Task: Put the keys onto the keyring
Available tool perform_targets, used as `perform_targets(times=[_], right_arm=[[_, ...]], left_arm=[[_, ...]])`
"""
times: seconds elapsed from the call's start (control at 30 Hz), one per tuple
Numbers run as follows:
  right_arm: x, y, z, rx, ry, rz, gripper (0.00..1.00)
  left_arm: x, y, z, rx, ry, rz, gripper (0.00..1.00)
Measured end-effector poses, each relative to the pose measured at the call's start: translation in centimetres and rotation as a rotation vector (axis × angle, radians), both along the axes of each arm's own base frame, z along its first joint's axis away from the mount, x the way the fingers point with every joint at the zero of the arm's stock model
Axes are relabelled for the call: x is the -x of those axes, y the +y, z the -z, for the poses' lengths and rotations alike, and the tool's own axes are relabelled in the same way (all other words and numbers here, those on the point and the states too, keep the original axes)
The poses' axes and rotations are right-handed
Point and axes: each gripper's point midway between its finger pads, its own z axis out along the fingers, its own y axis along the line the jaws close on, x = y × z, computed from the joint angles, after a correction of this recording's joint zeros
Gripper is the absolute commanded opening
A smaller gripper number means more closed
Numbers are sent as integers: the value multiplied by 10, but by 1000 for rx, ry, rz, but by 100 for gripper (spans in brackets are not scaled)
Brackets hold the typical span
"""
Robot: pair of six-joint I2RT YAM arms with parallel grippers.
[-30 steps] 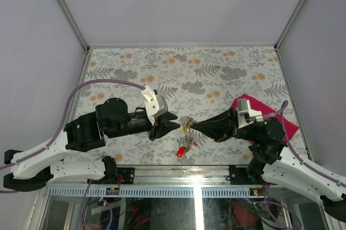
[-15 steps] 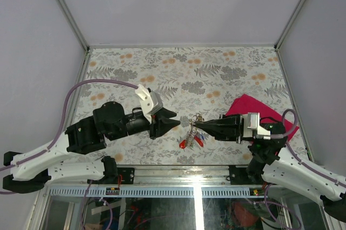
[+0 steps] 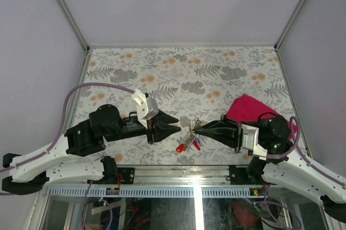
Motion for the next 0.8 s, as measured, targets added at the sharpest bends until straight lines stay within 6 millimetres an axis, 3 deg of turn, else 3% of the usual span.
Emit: perform_targets(times=[0.37,0.57,0.8], right_arm=[[-4,10,2,27,139,-38,1],[-11,15,-4,-1,227,-37,1],[-8,13,-11,-26,255,-55,1]], left_arm=[[27,-2,-22,118,-115,164,32],[30,-3,-36,169,-169,189,33],[28,-6,-36,174,-186,186,35]])
